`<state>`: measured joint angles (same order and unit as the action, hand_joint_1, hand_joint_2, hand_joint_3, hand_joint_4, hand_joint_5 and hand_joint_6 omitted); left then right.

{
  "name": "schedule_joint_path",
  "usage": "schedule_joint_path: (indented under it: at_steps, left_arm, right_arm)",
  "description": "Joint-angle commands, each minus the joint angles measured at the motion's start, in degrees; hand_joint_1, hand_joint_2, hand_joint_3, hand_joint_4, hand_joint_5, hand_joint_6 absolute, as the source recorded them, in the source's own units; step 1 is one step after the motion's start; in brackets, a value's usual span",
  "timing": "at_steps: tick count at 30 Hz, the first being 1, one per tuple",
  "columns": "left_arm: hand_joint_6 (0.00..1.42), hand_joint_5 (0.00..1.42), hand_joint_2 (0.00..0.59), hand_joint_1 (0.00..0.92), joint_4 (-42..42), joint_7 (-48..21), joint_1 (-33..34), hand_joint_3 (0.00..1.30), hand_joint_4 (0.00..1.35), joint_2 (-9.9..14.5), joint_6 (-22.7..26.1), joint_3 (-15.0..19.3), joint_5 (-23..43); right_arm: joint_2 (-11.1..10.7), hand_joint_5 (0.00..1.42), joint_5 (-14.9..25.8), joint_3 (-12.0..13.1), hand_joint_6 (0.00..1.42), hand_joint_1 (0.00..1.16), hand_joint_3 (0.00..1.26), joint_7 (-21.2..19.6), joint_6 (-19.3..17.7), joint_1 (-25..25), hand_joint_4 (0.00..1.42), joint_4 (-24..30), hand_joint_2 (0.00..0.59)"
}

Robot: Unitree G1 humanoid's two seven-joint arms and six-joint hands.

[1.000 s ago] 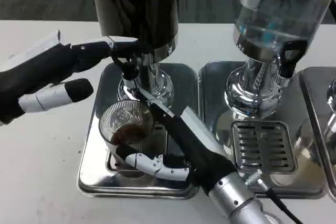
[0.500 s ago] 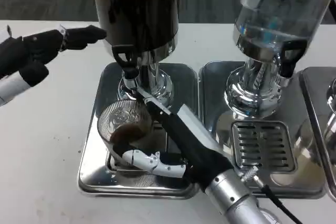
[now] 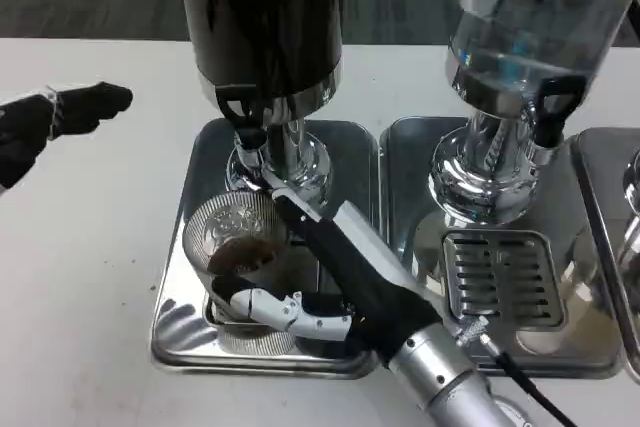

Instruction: Grasp the cup under the faucet to collect the drink, then remove the cup.

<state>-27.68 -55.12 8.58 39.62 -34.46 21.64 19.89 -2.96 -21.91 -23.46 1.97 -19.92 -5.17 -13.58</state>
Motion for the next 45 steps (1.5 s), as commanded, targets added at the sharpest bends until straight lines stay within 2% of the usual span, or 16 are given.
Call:
schedule_joint_path:
  at_steps: [1,13,22,29,35,41,45]
  left_arm:
    - [0.14,0.14,0.067,0.000,-0.4,1.1,-2.0,0.27,0.19,0.8,-0.9,0.9,-0.2]
    - [0.14,0.15,0.070,0.000,0.3,2.6,-5.0,0.28,0.20,0.6,-1.3,1.3,-0.1]
    - [0.14,0.15,0.074,0.000,-0.4,3.1,-6.8,0.28,0.20,0.1,-1.9,0.7,-0.5]
    - [0.14,0.15,0.074,0.000,-2.6,3.9,-6.1,0.28,0.20,-0.6,-3.2,-0.9,-1.9]
    - [0.14,0.15,0.075,0.000,-5.0,4.2,-4.9,0.27,0.20,-0.5,-3.8,-1.8,-2.7]
    - [0.14,0.15,0.076,0.000,-5.8,4.4,-4.6,0.27,0.20,-0.1,-4.1,-2.0,-2.6]
    - [0.14,0.15,0.075,0.000,-6.2,4.3,-4.3,0.27,0.20,-0.2,-4.2,-2.4,-2.8]
  right_arm:
    - [0.3,0.06,0.7,0.3,0.14,0.53,0.01,-0.4,-1.0,0.1,0.02,-0.8,0.228]
    - [0.7,0.01,3.1,1.1,0.14,0.53,0.00,0.8,-0.6,-1.2,0.00,-2.9,0.230]
    - [0.3,0.00,1.3,0.3,0.12,0.55,0.00,1.2,1.5,-2.4,0.00,-3.5,0.216]
    - [0.1,0.00,1.6,0.2,0.10,0.56,0.00,2.5,2.5,-3.1,0.00,-4.3,0.206]
    - [0.3,0.00,-0.4,0.1,0.08,0.56,0.00,0.7,3.8,-2.9,0.00,-4.0,0.202]
    - [0.6,0.00,0.5,0.5,0.08,0.55,0.00,-0.4,2.6,-2.7,0.00,-4.7,0.200]
    - [0.5,0.00,0.8,0.4,0.08,0.55,0.00,0.3,3.1,-3.2,0.00,-5.2,0.199]
